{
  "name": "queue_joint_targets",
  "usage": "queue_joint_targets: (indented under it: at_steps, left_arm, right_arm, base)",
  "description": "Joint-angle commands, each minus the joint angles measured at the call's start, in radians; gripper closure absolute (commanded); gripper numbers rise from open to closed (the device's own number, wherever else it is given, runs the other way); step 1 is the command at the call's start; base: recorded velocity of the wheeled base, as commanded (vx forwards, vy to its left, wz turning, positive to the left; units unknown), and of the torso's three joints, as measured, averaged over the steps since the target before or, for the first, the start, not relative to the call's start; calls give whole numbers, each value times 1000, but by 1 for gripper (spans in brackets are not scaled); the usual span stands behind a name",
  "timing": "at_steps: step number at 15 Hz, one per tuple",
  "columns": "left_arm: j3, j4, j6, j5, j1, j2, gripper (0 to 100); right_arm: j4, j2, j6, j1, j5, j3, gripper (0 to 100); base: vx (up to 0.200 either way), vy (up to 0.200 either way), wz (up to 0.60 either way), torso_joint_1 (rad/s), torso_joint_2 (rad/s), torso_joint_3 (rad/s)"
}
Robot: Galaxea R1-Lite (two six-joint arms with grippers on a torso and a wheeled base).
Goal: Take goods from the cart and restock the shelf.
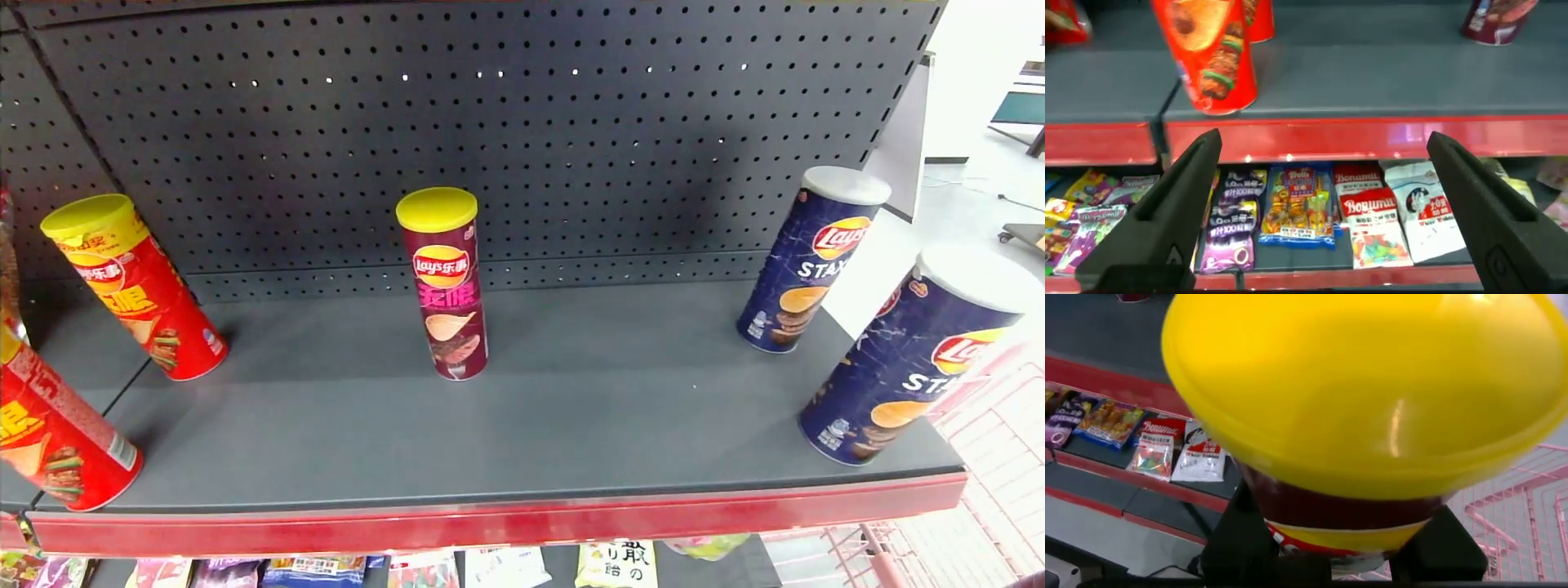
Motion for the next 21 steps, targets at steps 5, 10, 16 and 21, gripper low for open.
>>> queue_joint_targets:
  at_steps: [5,10,16,21]
  left_arm:
    - [0,1,1,-1,0,0,0]
    - [-2,-1,13,-70,-2,6,0]
    - [-420,-4,-33,-200,-102,442,0]
    - [-497,-48,87,-369,-140,738,0]
  right_arm:
    - [-5,42,0,71,98,-47,100]
    - [-6,110,-1,103,144,-54,100]
    - [-180,345,-5,203,180,-110,100]
    - [-218,464,-1,320,178,-191,100]
  base:
    - [0,0,0,0,0,0]
    - [0,0,0,0,0,0]
    - [0,0,0,0,0,0]
    - [0,0,0,0,0,0]
